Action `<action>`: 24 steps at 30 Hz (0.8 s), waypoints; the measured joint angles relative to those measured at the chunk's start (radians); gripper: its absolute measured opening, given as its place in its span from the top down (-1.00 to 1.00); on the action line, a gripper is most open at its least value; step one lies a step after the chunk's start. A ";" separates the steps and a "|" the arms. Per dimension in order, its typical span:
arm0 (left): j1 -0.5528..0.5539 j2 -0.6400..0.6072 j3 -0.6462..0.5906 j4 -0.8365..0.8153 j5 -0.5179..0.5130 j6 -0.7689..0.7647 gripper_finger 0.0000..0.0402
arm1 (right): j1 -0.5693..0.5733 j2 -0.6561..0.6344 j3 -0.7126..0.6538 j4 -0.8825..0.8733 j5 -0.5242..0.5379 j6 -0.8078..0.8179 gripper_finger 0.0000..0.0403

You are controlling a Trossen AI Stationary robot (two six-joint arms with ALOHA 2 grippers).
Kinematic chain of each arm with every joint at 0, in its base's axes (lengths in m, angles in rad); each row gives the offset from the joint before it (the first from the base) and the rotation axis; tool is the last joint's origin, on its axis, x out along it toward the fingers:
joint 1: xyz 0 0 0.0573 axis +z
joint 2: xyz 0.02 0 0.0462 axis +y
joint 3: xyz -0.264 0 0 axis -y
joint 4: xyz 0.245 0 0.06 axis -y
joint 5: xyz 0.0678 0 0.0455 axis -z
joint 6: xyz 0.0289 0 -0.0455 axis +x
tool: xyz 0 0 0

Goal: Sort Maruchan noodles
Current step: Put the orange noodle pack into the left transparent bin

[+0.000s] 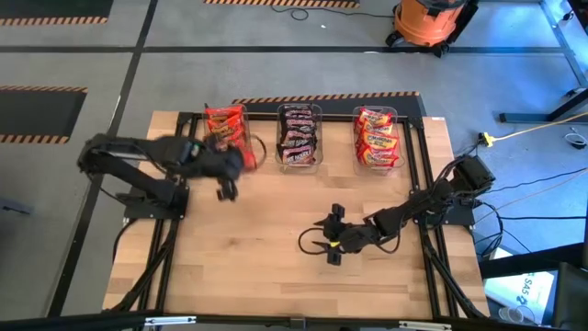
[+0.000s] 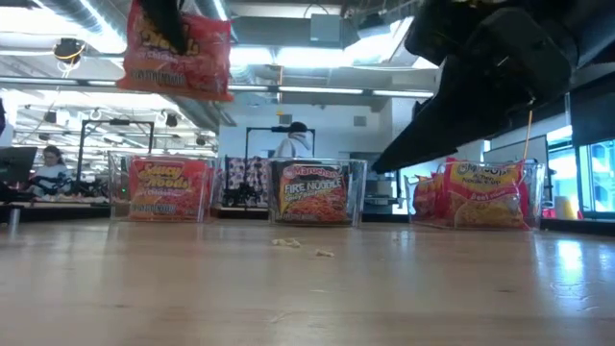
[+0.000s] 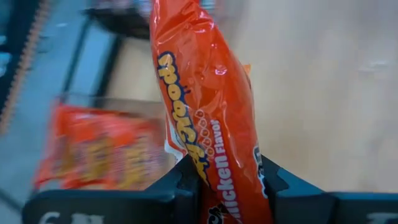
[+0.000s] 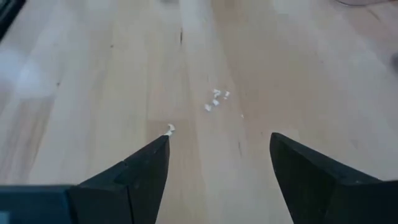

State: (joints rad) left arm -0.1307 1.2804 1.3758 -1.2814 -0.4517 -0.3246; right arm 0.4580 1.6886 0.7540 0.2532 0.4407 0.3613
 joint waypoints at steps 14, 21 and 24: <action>0.462 -0.139 -0.263 0.188 0.038 0.354 0.65 | 0.000 0.000 -0.018 0.034 -0.006 0.002 -0.26; 0.607 -0.134 -0.484 0.440 0.169 0.518 0.65 | 0.000 0.001 -0.018 0.035 -0.006 0.006 -0.26; 0.650 -0.134 -0.549 0.516 0.255 0.540 0.65 | 0.000 0.001 -0.018 0.035 -0.006 0.007 -0.26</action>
State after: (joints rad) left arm 0.5196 1.1461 0.8271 -0.7653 -0.1962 0.2152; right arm 0.4580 1.6894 0.7358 0.2886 0.4343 0.3682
